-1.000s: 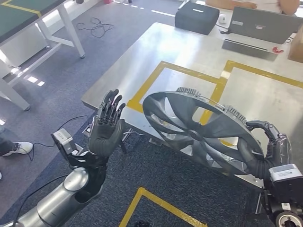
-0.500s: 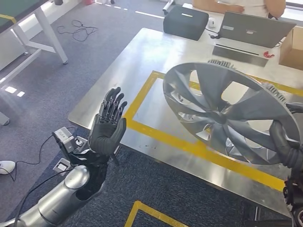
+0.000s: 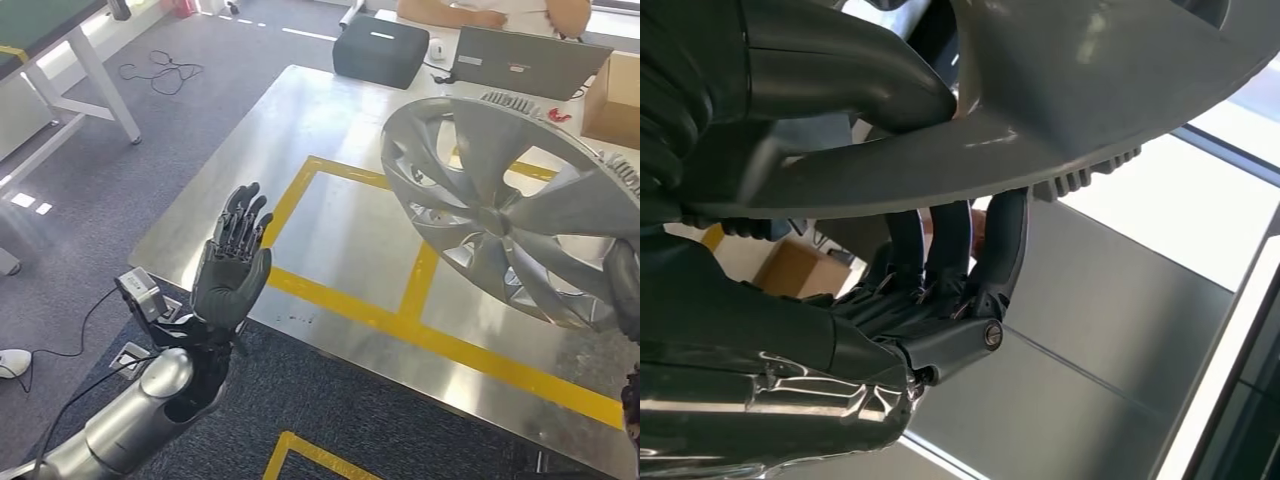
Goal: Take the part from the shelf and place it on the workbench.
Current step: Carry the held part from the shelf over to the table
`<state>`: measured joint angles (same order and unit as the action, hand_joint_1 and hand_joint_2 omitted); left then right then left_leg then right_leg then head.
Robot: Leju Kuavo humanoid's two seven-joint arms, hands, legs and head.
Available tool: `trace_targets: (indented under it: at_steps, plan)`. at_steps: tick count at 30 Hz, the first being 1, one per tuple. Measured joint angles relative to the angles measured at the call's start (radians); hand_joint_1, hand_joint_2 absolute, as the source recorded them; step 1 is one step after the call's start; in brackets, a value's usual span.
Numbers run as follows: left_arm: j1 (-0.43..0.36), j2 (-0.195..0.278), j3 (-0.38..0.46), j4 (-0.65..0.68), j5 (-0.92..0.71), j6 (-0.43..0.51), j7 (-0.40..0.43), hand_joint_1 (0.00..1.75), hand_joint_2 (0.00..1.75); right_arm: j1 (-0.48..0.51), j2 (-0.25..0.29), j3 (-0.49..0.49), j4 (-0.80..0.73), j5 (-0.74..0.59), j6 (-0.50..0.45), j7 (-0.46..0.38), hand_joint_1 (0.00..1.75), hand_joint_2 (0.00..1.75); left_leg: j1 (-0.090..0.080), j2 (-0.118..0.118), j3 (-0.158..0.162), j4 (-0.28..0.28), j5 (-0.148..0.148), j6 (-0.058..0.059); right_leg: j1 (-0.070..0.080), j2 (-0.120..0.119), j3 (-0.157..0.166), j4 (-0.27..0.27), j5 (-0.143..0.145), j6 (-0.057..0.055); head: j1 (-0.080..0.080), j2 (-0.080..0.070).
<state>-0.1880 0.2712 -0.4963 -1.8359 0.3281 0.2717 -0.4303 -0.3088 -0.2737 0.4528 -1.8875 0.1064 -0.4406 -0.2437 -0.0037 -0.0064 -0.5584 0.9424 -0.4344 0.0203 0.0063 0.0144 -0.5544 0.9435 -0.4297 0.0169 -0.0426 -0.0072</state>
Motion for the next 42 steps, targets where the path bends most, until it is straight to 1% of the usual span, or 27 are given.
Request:
trace_targets:
  at_steps: [5, 11, 21, 29, 34, 38, 42]
  plan:
    - [-0.003, -0.005, 0.000, 0.001, -0.001, -0.017, 0.005, 0.00, 1.75, -0.040, -0.007, -0.029, 0.000, -0.007, -0.006, 0.025, 1.75, 1.75, 0.000, 0.000, 0.001, -0.003, 0.003, -0.004, 0.000, 0.000, 0.000, 0.000, 0.002, -0.004, 0.000, 0.000]
    - [-0.017, -0.015, -0.001, 0.008, -0.002, -0.038, 0.008, 0.00, 1.75, -0.133, -0.022, -0.059, 0.036, 0.011, -0.013, 0.075, 1.75, 1.75, 0.001, 0.001, 0.001, -0.003, 0.005, -0.007, -0.001, 0.000, 0.000, 0.000, 0.004, -0.006, 0.000, 0.000]
    - [-0.044, -0.038, -0.001, 0.039, -0.004, -0.056, 0.004, 0.00, 1.75, -0.315, -0.039, -0.074, 0.282, 0.049, 0.002, 0.108, 1.75, 1.75, 0.000, 0.000, 0.001, -0.002, 0.006, -0.007, -0.004, -0.001, 0.001, 0.000, 0.005, -0.006, 0.000, 0.000]
    - [-0.056, -0.052, -0.001, 0.057, -0.004, -0.059, 0.004, 0.00, 1.75, -0.356, -0.040, -0.073, 0.392, 0.057, 0.004, 0.111, 1.75, 1.75, -0.001, 0.000, 0.001, -0.002, 0.006, -0.007, -0.004, -0.001, 0.000, 0.000, 0.005, -0.006, 0.000, 0.000]
    - [-0.064, -0.064, -0.002, 0.072, -0.003, -0.071, -0.005, 0.00, 1.75, -0.395, -0.039, -0.061, 0.464, 0.106, 0.011, 0.125, 1.75, 1.75, -0.001, 0.000, 0.001, -0.003, 0.006, -0.007, -0.004, -0.001, 0.000, 0.000, 0.005, -0.006, 0.000, 0.000]
    - [-0.073, -0.079, -0.003, 0.093, 0.006, -0.076, -0.030, 0.00, 1.75, -0.473, -0.029, -0.042, 0.588, 0.141, 0.015, 0.096, 1.75, 1.75, 0.000, 0.000, 0.001, -0.003, 0.007, -0.007, -0.004, -0.001, 0.001, 0.000, 0.006, -0.006, 0.000, 0.000]
    - [-0.073, -0.089, -0.004, 0.114, 0.017, -0.077, -0.050, 0.00, 1.75, -0.542, 0.004, -0.015, 0.735, 0.163, 0.012, 0.059, 1.75, 1.75, 0.000, -0.001, 0.001, -0.003, 0.007, -0.007, -0.004, -0.002, 0.001, 0.000, 0.007, -0.006, 0.000, 0.000]
